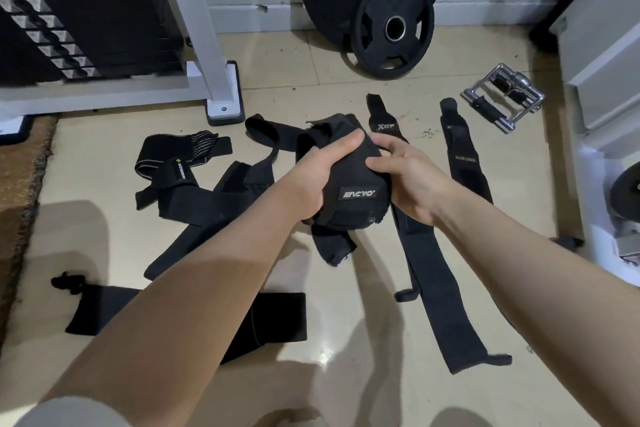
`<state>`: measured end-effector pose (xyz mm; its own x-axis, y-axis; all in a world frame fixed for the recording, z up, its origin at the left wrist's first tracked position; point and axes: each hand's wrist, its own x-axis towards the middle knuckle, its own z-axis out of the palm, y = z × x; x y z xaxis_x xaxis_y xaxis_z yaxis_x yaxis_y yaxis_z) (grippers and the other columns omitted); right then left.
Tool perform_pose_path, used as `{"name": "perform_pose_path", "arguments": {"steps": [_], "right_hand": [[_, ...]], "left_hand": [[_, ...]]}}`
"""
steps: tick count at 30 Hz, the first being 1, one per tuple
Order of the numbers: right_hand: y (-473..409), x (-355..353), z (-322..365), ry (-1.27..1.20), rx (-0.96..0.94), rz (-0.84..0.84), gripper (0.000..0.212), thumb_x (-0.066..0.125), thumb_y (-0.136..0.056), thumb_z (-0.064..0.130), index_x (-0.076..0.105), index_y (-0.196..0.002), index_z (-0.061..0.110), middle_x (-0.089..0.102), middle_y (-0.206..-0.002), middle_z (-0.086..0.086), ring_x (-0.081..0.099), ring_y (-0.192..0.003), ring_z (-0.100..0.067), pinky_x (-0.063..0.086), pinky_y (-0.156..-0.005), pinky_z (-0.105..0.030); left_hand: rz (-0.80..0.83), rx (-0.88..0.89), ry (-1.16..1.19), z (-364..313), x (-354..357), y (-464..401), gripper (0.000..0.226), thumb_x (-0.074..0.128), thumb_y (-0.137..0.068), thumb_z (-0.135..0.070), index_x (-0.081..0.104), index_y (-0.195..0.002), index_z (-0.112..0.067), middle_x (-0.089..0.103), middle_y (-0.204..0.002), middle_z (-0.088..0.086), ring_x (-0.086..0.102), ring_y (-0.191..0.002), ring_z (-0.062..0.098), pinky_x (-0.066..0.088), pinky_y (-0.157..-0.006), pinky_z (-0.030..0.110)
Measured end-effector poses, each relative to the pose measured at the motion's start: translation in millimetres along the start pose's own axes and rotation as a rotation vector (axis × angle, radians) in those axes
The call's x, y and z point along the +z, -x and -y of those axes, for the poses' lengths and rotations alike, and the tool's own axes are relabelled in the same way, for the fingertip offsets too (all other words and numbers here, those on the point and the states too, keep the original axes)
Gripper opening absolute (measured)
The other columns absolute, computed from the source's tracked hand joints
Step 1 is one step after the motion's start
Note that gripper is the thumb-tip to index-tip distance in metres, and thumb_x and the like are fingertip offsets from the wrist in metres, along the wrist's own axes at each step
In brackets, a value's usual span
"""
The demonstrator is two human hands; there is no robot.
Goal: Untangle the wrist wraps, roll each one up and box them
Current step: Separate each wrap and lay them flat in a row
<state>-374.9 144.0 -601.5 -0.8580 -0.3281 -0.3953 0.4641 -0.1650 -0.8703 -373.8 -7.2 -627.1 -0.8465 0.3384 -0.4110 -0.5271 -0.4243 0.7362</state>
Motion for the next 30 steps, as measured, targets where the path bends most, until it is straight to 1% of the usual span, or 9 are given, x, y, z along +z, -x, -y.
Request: {"name": "perform_pose_path", "arguments": {"steps": [5, 9, 12, 16, 20, 22, 25, 27, 30], "right_hand": [[-5, 3, 4, 0.178, 0.135, 0.091, 0.023, 0.046, -0.097, 0.012, 0.062, -0.113, 0.011, 0.071, -0.106, -0.004, 0.069, -0.093, -0.015, 0.054, -0.078, -0.025], [-11, -9, 0, 0.227, 0.233, 0.149, 0.042, 0.059, -0.086, 0.026, 0.054, -0.128, 0.023, 0.065, -0.122, -0.003, 0.063, -0.109, -0.024, 0.051, -0.094, -0.045], [-17, -15, -9, 0.243, 0.282, 0.163, 0.027, 0.056, -0.093, 0.012, 0.057, -0.119, 0.019, 0.068, -0.116, -0.002, 0.066, -0.104, -0.018, 0.054, -0.091, -0.035], [-41, -27, -10, 0.182, 0.293, 0.064, 0.017, 0.052, -0.096, 0.017, 0.063, -0.108, 0.014, 0.072, -0.101, -0.002, 0.069, -0.089, -0.014, 0.057, -0.078, -0.026], [-89, -43, -3, 0.205, 0.198, -0.153, 0.025, 0.055, -0.095, 0.033, 0.066, -0.107, 0.014, 0.074, -0.101, -0.004, 0.071, -0.09, -0.019, 0.057, -0.079, -0.029], [-117, -54, -11, 0.282, 0.185, -0.234, 0.038, 0.052, -0.095, 0.042, 0.064, -0.108, 0.007, 0.072, -0.105, -0.008, 0.068, -0.097, -0.026, 0.053, -0.088, -0.034], [-149, -74, -40, 0.397, 0.267, -0.325, 0.056, 0.048, -0.092, 0.052, 0.048, -0.129, 0.009, 0.055, -0.132, -0.006, 0.051, -0.119, -0.027, 0.037, -0.103, -0.037], [-158, -87, -68, 0.442, 0.356, -0.399, 0.069, 0.047, -0.094, 0.047, 0.025, -0.149, 0.012, 0.038, -0.148, -0.006, 0.038, -0.132, -0.027, 0.031, -0.101, -0.033], [-151, -96, -102, 0.501, 0.44, -0.442, 0.054, 0.043, -0.1, 0.028, 0.026, -0.145, 0.003, 0.039, -0.146, -0.014, 0.041, -0.129, -0.029, 0.036, -0.086, -0.025]], "left_hand": [[0.037, 0.074, 0.033, -6, -10, -9, 0.049, 0.062, -0.082, -0.008, 0.053, -0.13, -0.008, 0.065, -0.12, 0.014, 0.064, -0.107, 0.03, 0.053, -0.091, 0.043], [0.051, 0.149, 0.021, -22, -14, -17, 0.06, 0.056, -0.078, 0.006, 0.046, -0.135, -0.011, 0.066, -0.114, 0.011, 0.066, -0.1, 0.028, 0.056, -0.086, 0.043], [0.028, 0.188, -0.059, -37, -13, -33, 0.07, 0.05, -0.081, 0.014, 0.038, -0.141, -0.021, 0.064, -0.117, 0.006, 0.065, -0.1, 0.024, 0.055, -0.085, 0.043], [-0.078, 0.222, -0.21, -55, -8, -72, 0.077, 0.044, -0.082, 0.02, 0.04, -0.134, -0.035, 0.063, -0.115, -0.002, 0.061, -0.106, 0.021, 0.053, -0.09, 0.042], [-0.115, 0.322, -0.181, -81, -3, -124, 0.061, 0.041, -0.081, 0.02, 0.051, -0.119, -0.027, 0.066, -0.105, 0.002, 0.065, -0.093, 0.019, 0.056, -0.084, 0.041], [-0.144, 0.255, -0.204, -73, -22, -155, 0.061, 0.052, -0.089, 0.006, 0.036, -0.141, -0.022, 0.063, -0.119, 0.004, 0.065, -0.098, 0.02, 0.056, -0.086, 0.041], [-0.452, -0.148, -0.542, -23, -61, -174, 0.092, 0.061, -0.091, -0.04, -0.006, -0.153, -0.027, 0.038, -0.15, 0.007, 0.048, -0.126, 0.028, 0.038, -0.108, 0.042], [-0.532, -0.357, -0.712, 30, -86, -168, 0.085, 0.051, -0.094, -0.046, -0.003, -0.154, -0.021, 0.026, -0.156, 0.008, 0.033, -0.137, 0.033, 0.028, -0.112, 0.04], [-0.483, -0.384, -0.833, 89, -107, -155, 0.059, 0.047, -0.098, -0.036, 0.024, -0.148, -0.014, 0.039, -0.146, 0.008, 0.044, -0.127, 0.03, 0.036, -0.104, 0.035]]}}
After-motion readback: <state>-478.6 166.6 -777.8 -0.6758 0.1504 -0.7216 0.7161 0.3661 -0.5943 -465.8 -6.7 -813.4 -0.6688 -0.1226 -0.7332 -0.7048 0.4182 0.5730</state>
